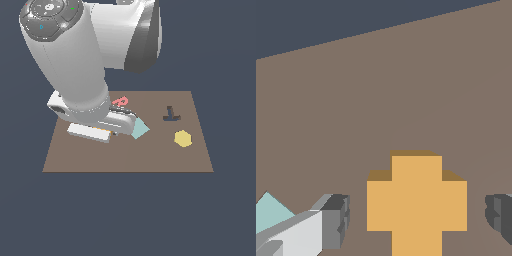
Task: Insert a designated object into the corresponding slot on a board.
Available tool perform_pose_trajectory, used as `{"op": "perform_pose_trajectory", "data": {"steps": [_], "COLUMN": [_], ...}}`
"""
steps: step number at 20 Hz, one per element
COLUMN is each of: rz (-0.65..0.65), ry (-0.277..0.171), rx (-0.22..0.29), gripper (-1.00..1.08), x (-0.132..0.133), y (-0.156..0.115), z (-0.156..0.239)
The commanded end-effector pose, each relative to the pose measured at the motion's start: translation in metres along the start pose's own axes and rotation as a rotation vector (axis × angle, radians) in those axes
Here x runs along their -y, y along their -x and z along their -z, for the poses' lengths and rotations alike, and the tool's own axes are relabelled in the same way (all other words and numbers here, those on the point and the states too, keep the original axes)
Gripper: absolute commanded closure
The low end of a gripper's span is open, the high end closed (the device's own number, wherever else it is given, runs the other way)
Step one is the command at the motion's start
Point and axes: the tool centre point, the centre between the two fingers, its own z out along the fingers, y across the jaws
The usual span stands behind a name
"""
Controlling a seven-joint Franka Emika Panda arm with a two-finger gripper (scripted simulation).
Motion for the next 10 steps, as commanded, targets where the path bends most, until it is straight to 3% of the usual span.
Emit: {"op": "perform_pose_trajectory", "data": {"steps": [1, 10], "rz": [0.0, 0.001], "ry": [0.0, 0.0], "rx": [0.0, 0.001], "gripper": [-0.92, -0.92], "x": [0.0, 0.0], "y": [0.0, 0.001], "z": [-0.001, -0.019]}}
